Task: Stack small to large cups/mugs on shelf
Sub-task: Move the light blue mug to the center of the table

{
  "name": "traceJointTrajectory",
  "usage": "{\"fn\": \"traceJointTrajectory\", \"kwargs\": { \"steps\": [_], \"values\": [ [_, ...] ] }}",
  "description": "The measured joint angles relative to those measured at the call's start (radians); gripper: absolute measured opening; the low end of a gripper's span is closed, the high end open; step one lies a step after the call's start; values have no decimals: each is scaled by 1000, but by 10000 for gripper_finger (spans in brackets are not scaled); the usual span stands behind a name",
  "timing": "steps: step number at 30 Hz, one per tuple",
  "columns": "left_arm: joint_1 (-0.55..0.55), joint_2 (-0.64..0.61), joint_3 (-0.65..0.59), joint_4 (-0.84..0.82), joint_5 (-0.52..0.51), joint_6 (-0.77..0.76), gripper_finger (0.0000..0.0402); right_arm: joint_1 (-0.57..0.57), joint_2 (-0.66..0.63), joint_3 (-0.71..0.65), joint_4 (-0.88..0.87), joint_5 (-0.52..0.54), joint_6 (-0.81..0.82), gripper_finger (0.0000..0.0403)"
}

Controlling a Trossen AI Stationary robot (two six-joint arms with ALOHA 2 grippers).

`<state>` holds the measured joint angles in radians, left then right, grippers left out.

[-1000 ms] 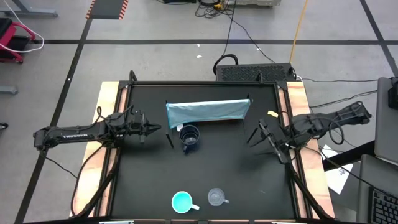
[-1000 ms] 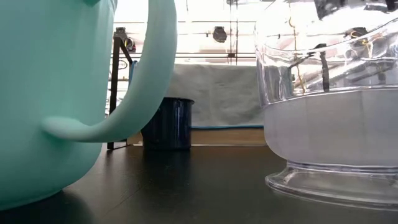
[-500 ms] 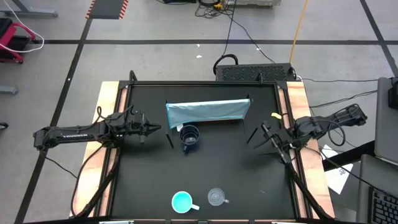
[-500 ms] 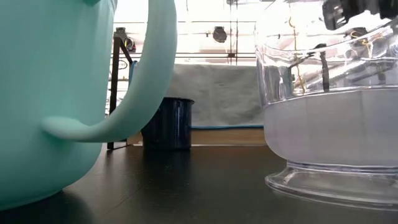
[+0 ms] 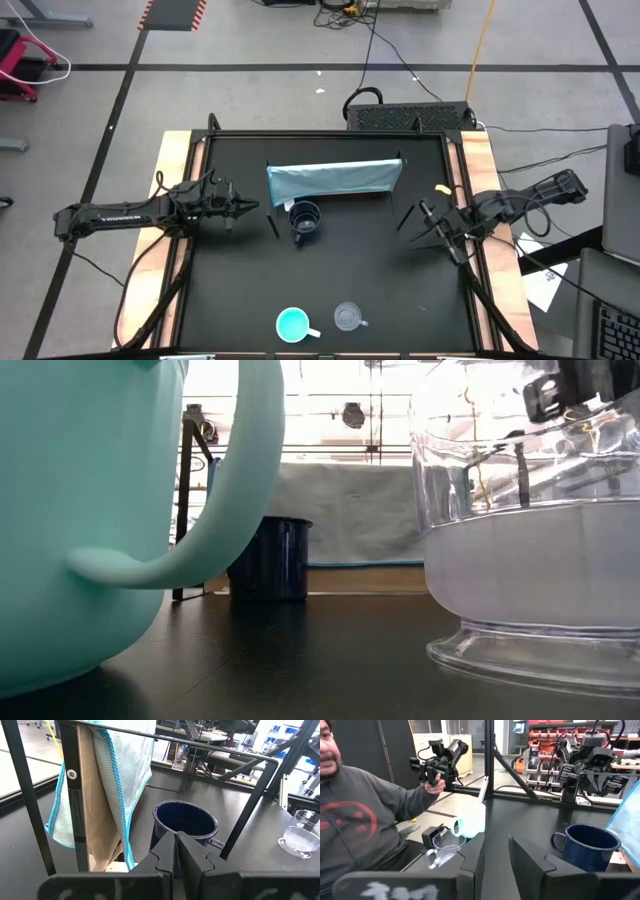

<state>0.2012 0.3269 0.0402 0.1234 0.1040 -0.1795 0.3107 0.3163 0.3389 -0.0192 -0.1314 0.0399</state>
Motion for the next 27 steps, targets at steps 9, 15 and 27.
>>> {"fn": "traceJointTrajectory", "kwargs": {
  "steps": [9, 15, 27],
  "values": [
    [0, 0, 0, 0, 0, 0, 21, 0, -19, -2, -50, -1, -3, 28],
    [0, 0, 0, 0, 0, 0, 21, 24, -20, -46, -53, -2, -14, 3],
    [0, 0, 0, 0, -1, 27, 21, 70, -21, -120, 23, -2, -28, 1]
  ]
}}
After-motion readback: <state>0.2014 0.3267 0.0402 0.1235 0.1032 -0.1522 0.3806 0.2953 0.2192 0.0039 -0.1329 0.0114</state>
